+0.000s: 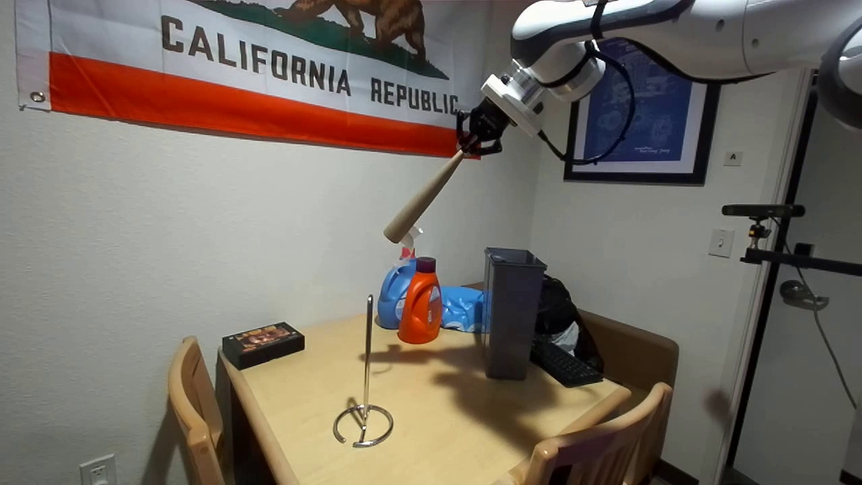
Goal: Take the paper towel core from the paper towel stand and put it in the gray bin
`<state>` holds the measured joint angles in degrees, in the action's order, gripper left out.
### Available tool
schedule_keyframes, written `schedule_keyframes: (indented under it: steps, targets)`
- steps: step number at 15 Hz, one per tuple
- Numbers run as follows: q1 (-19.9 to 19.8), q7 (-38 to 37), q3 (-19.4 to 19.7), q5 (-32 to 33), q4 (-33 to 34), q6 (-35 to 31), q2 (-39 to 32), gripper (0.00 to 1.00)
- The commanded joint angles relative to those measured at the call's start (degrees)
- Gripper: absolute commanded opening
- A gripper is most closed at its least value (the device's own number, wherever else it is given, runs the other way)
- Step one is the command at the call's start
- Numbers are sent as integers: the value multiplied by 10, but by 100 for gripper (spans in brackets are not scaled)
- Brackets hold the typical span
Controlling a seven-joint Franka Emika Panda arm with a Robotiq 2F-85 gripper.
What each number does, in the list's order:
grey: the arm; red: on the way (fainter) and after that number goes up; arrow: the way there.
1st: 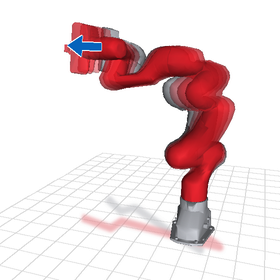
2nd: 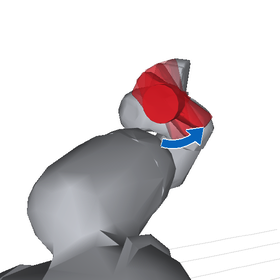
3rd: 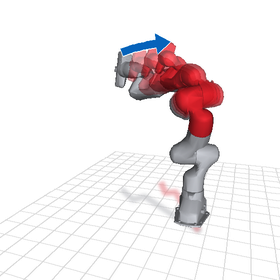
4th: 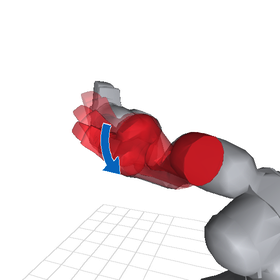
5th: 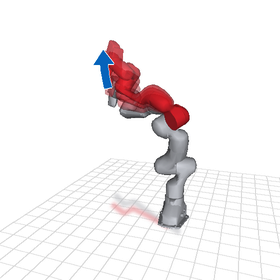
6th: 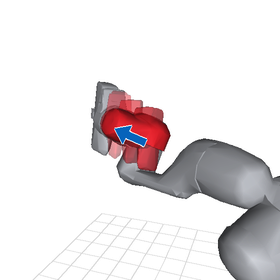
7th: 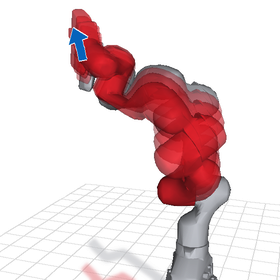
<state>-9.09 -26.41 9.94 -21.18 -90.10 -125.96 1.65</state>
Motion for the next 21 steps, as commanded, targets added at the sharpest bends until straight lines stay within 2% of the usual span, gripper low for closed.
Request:
schedule_keyframes:
  steps: [1,2,11,17,21]
  targets:
    - [-2,37,3,-50,-40,2,17,1]
    - [-4,15,3,-24,-9,3,-2,4]
    - [-4,12,3,-39,-14,-8,-10,1]
    - [-26,-15,27,-72,-3,-29,-3,1]
    - [-44,-35,45,-65,-9,-30,11,1]
